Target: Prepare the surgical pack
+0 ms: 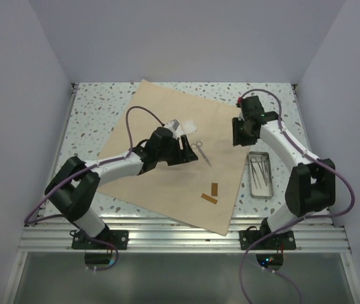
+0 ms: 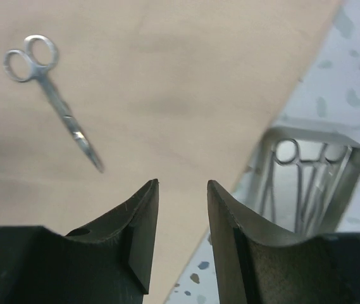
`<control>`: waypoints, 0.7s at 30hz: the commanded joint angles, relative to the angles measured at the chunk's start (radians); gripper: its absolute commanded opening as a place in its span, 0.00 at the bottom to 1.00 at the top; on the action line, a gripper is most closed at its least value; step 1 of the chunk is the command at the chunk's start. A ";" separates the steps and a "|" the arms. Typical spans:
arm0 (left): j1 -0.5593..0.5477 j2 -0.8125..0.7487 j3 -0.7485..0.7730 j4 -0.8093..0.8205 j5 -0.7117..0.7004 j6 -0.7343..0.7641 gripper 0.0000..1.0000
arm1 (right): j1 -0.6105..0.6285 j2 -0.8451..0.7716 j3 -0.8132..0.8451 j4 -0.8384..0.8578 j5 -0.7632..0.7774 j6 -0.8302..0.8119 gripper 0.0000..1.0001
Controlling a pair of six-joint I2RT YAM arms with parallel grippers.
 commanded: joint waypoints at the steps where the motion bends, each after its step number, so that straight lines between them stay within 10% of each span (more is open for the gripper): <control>1: 0.006 -0.010 0.036 -0.093 -0.128 -0.055 0.69 | 0.107 0.087 0.097 -0.002 -0.046 0.024 0.41; 21: 0.007 -0.101 -0.015 -0.198 -0.254 -0.118 0.68 | 0.330 0.392 0.232 0.026 -0.024 0.020 0.42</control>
